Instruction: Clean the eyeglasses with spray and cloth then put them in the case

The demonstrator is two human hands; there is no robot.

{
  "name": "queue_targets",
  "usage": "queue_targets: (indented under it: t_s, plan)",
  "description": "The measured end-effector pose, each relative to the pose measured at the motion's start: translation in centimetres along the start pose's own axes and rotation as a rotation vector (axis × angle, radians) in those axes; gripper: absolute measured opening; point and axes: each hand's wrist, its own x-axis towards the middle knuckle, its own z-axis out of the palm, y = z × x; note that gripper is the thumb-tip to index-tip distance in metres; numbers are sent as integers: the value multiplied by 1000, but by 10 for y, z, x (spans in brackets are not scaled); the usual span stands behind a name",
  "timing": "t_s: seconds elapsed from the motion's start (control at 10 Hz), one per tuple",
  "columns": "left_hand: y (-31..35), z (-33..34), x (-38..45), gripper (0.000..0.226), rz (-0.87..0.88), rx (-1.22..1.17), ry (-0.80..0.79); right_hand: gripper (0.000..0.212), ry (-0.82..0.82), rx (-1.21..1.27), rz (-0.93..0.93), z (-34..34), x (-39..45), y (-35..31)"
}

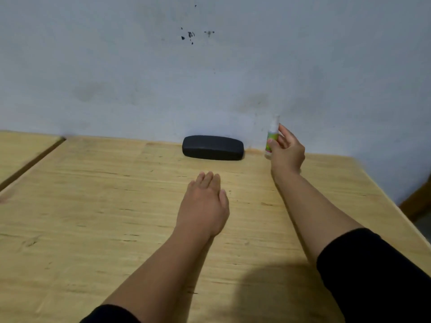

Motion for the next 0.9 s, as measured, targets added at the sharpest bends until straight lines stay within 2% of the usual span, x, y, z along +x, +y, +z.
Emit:
queue_targets:
  t_s: [0.5, 0.7, 0.8, 0.9]
  plan:
    - [0, -1, -2, 51, -9, -23, -14, 36, -19, -70, -20, 3, 7, 16]
    - [1, -3, -2, 51, -17, -64, -11, 40, -23, -100, -47, 3, 7, 17]
    - [1, -3, -4, 50, -14, -88, 27, 45, -31, -164, -46, -2, 6, 17]
    - [3, -7, -5, 50, -44, -108, 27, 45, -67, -362, -27, -10, -6, 10]
